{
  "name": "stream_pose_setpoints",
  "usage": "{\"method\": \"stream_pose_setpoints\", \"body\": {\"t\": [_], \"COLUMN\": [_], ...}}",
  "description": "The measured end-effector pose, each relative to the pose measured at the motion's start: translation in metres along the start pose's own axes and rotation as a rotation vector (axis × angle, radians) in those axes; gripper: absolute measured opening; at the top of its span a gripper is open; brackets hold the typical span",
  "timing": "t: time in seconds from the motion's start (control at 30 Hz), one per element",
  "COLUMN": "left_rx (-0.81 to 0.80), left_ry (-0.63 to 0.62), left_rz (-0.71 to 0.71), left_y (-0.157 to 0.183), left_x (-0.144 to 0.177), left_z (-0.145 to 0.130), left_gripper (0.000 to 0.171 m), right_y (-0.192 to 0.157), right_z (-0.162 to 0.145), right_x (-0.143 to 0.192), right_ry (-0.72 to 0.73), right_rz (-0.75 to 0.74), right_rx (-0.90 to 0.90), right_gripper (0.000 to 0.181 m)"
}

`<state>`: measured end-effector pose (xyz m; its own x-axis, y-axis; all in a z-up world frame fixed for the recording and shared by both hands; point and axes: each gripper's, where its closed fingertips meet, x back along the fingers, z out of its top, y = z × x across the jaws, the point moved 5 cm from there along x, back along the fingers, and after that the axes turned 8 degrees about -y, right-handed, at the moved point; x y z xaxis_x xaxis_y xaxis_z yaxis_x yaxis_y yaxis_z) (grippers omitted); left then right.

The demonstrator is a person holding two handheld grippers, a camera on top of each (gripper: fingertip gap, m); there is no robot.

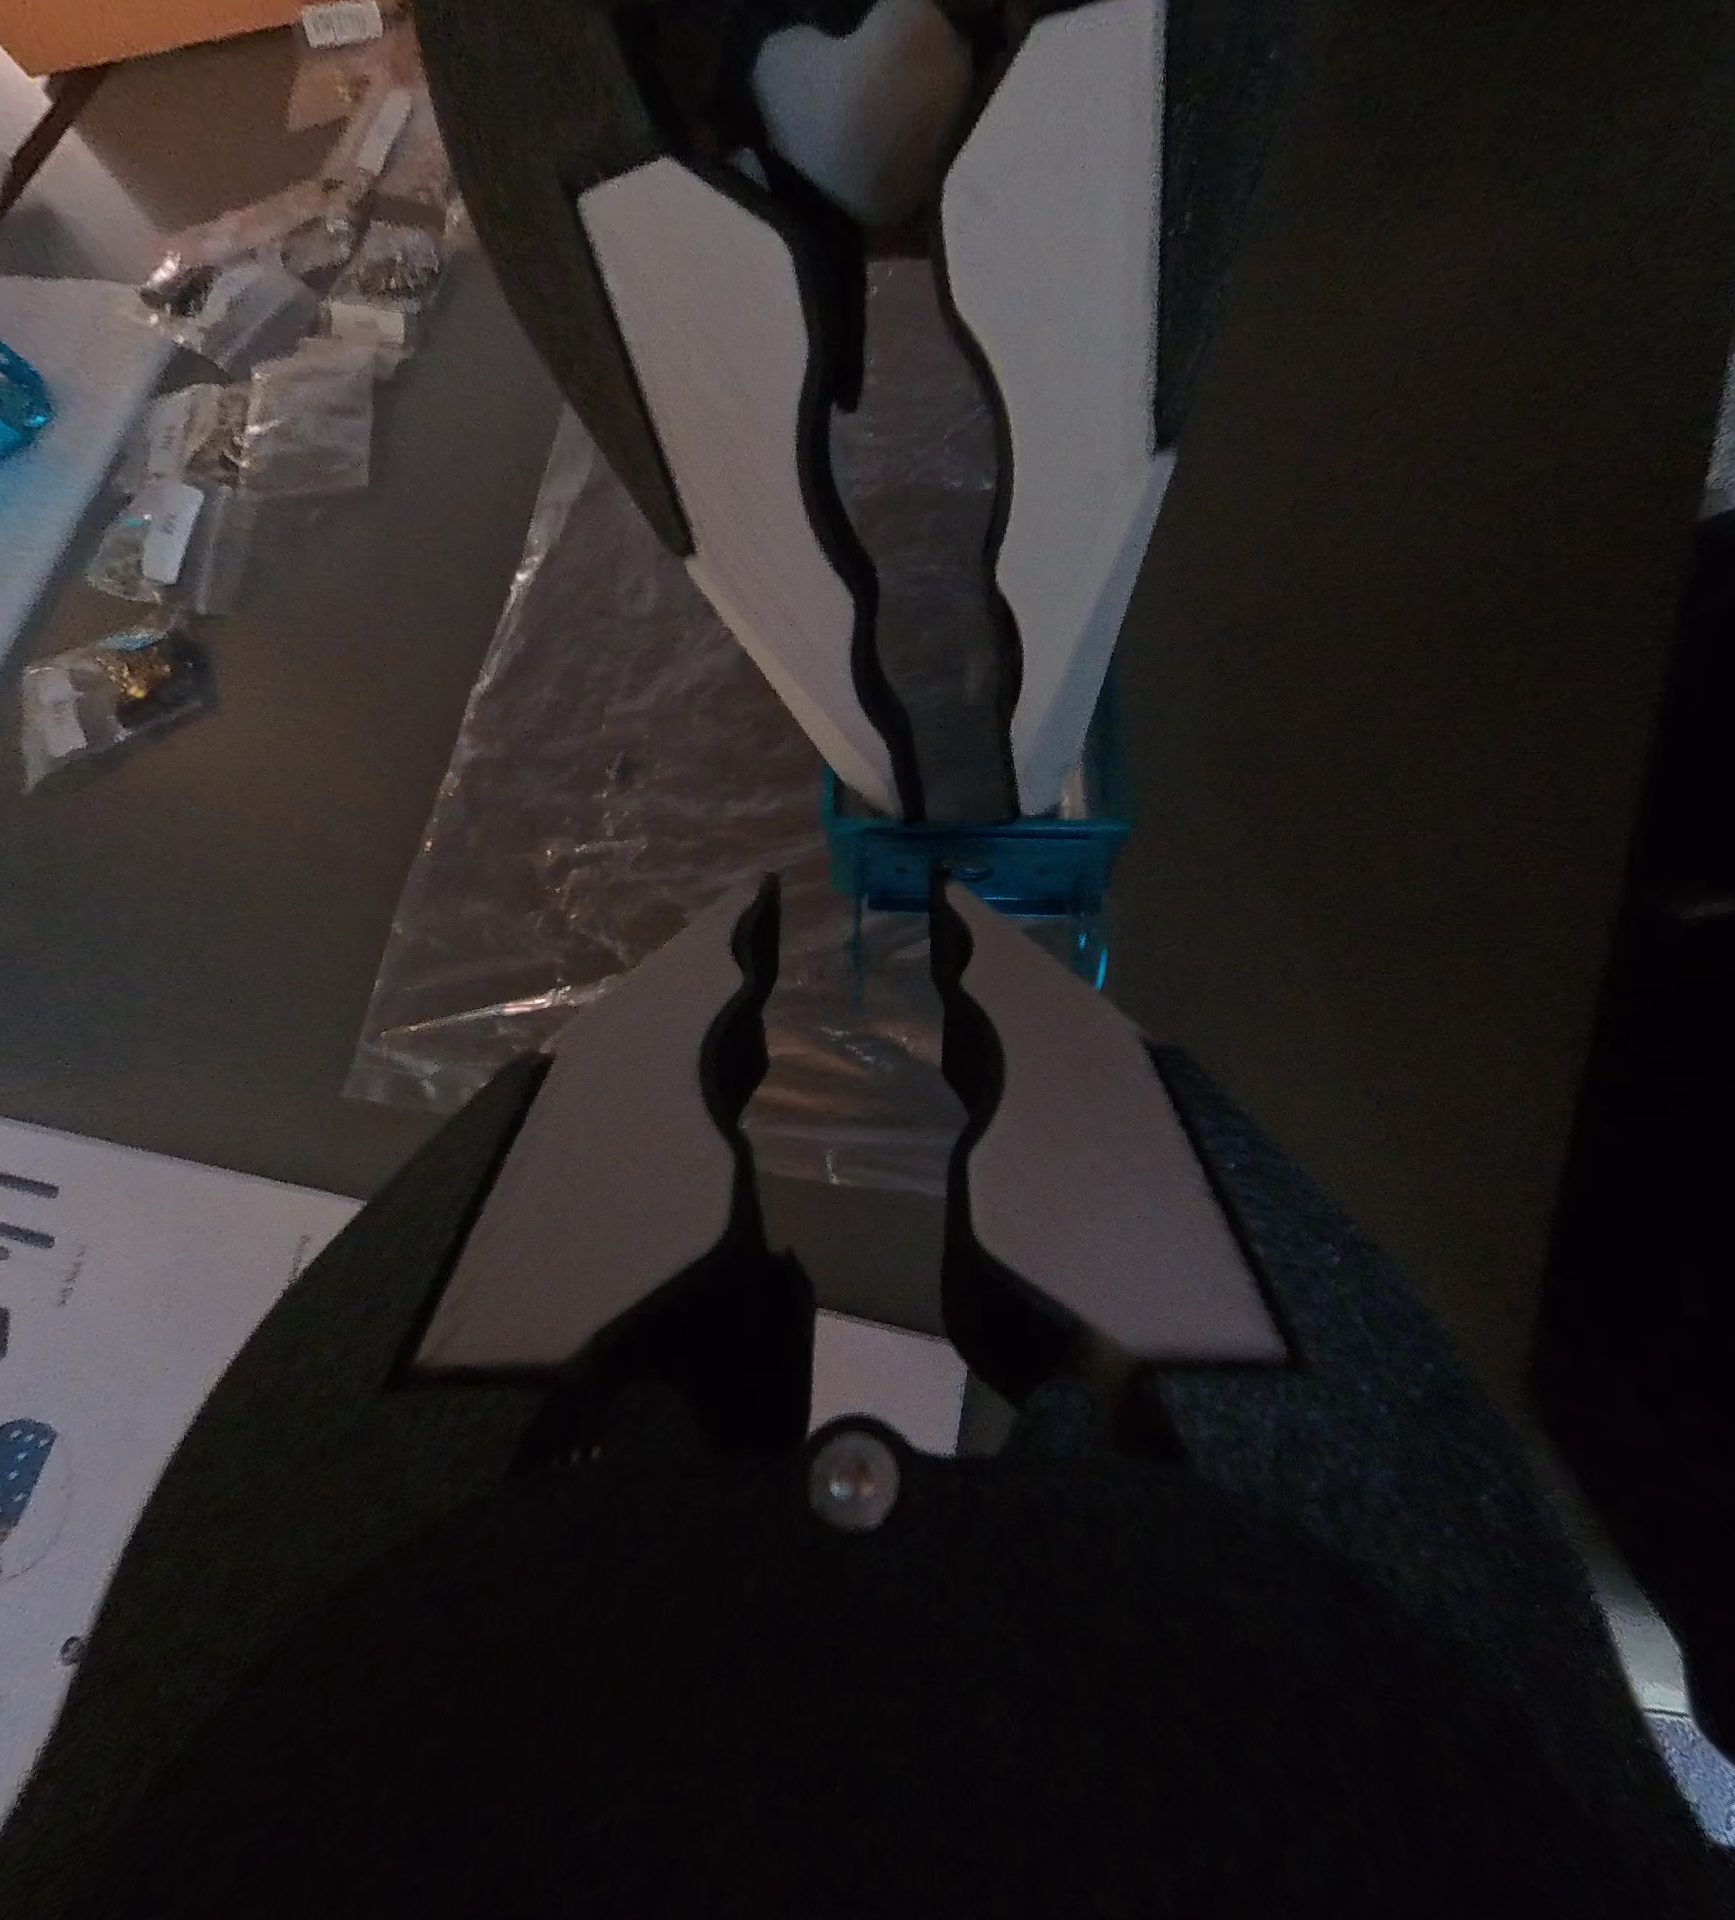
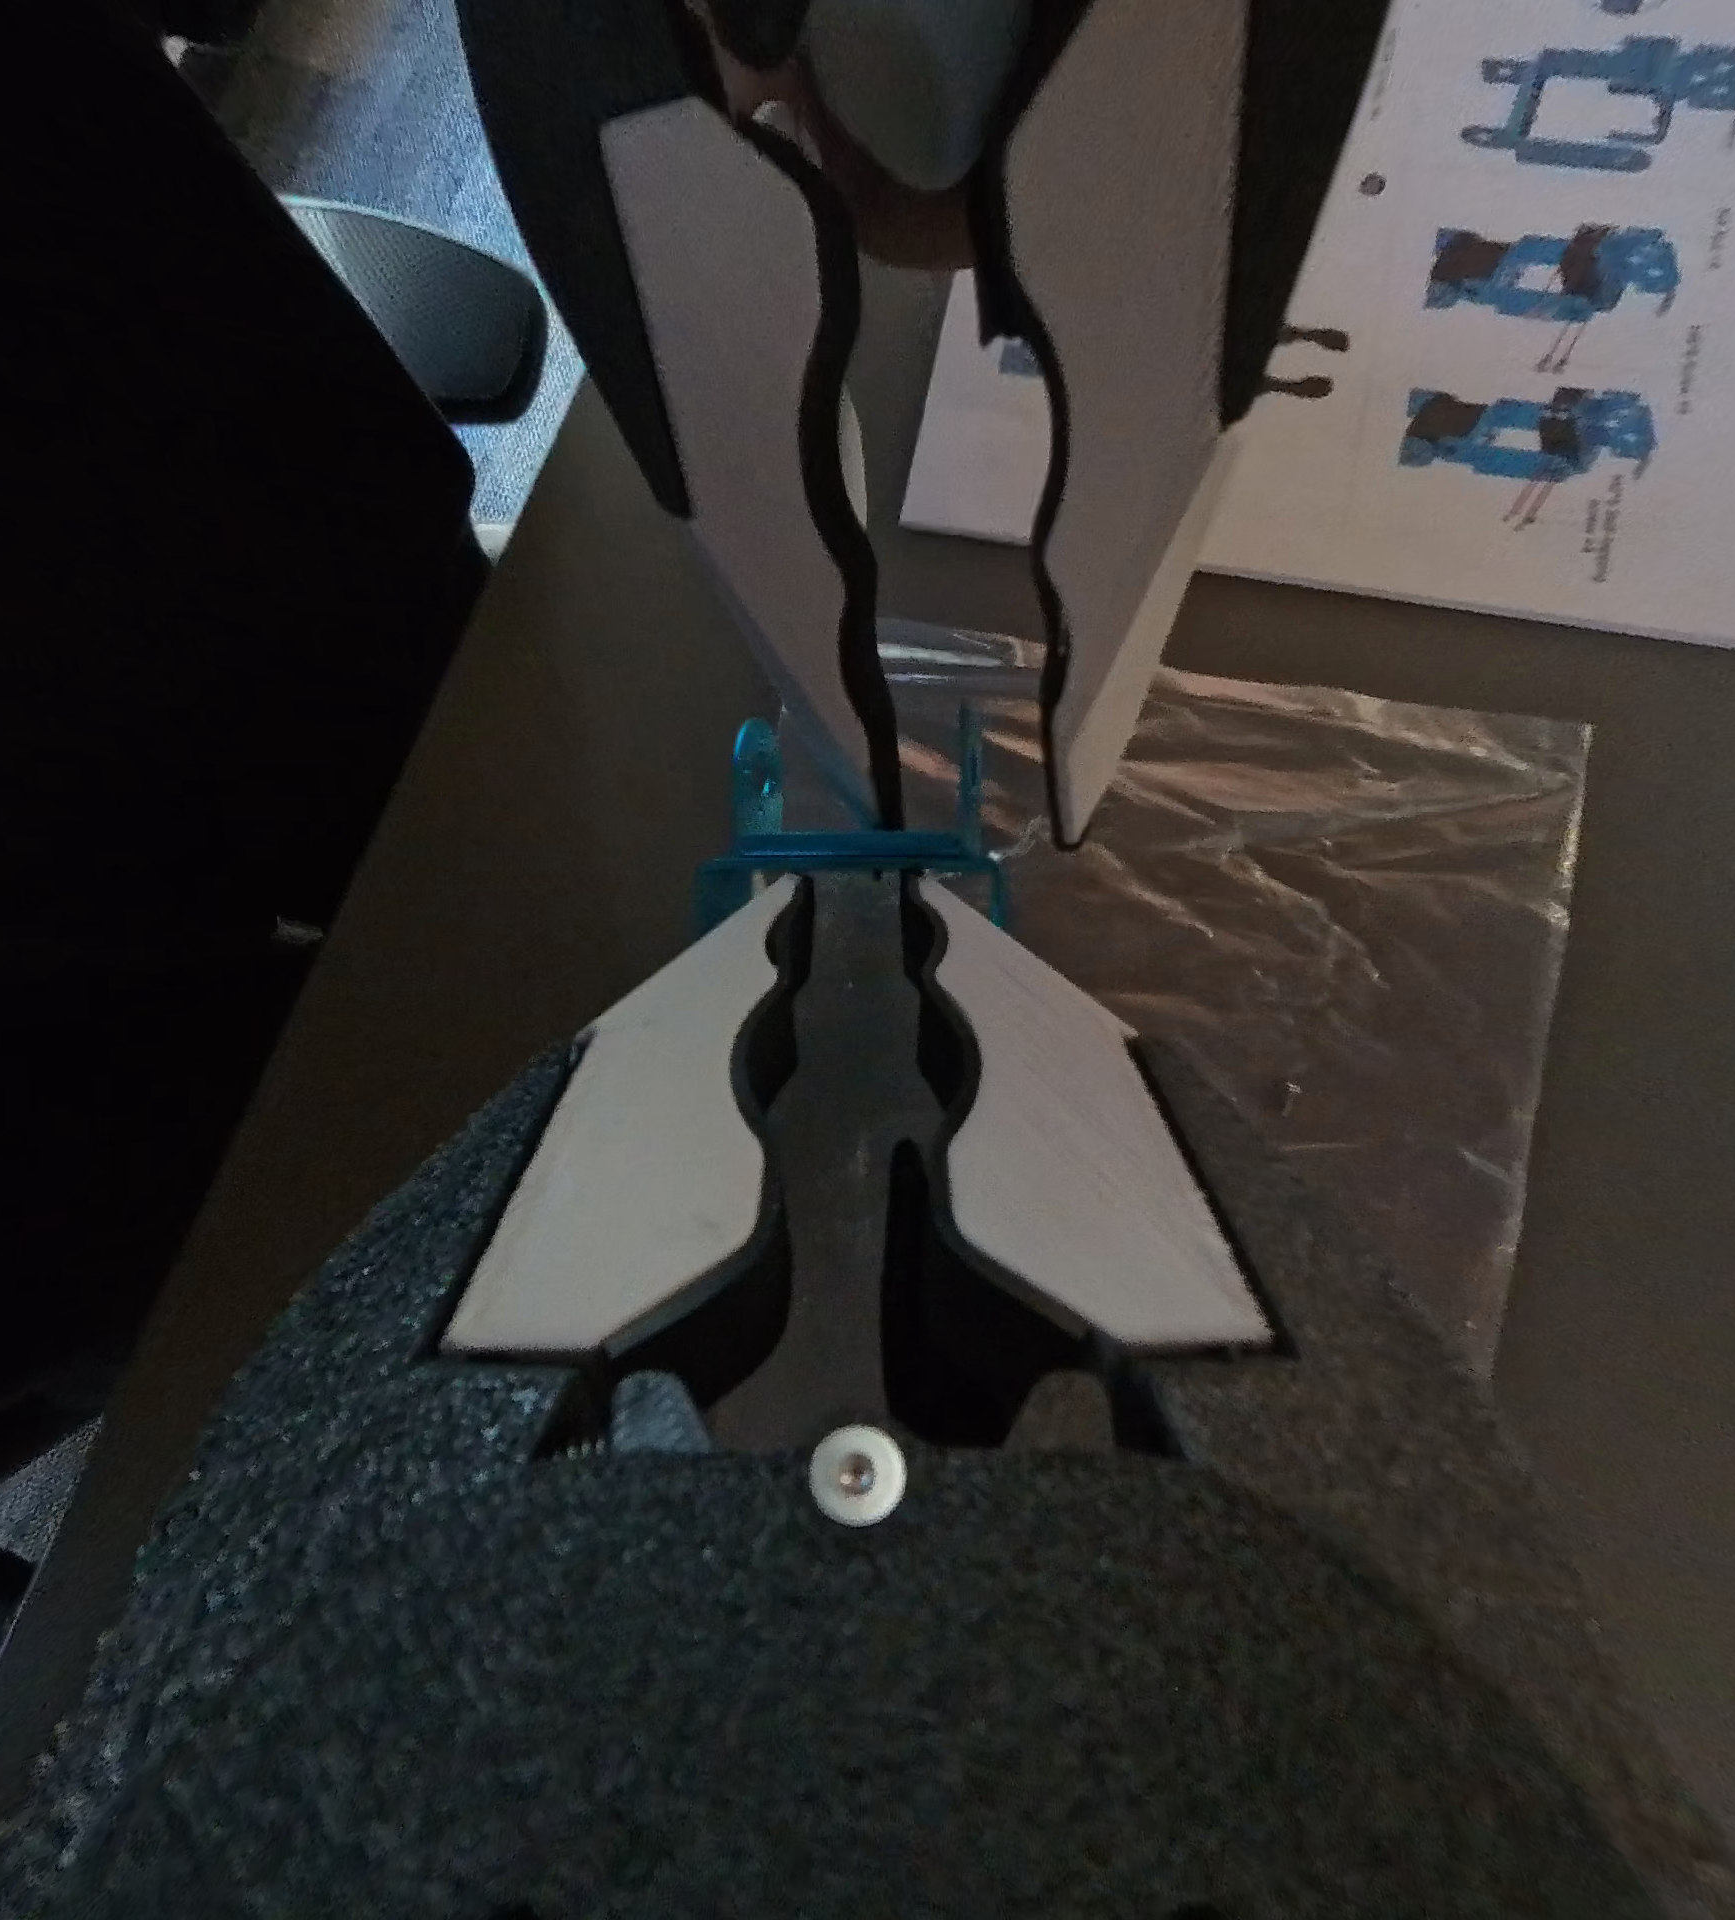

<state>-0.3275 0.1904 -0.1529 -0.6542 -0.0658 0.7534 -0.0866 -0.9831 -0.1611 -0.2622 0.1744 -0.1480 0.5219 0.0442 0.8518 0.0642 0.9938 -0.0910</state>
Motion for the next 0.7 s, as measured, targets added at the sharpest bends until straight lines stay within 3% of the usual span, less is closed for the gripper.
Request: {"method": "stream_pose_setpoints", "body": {"t": [0.3, 0.7], "left_rx": [-0.046, -0.079], "left_ry": [0.026, -0.116], "left_rz": [-0.022, -0.009], "left_y": [-0.001, -0.040], "left_x": [0.008, -0.025], "left_z": [0.018, -0.007], "left_gripper": [0.020, 0.026], "right_y": [0.000, 0.045], "right_z": [0.010, -0.007], "right_x": [0.030, -0.002], "right_ry": [0.032, -0.024], "right_rz": [-0.048, -0.046], "right_rx": [0.001, -0.052], "right_gripper": [0.015, 0.016]}}
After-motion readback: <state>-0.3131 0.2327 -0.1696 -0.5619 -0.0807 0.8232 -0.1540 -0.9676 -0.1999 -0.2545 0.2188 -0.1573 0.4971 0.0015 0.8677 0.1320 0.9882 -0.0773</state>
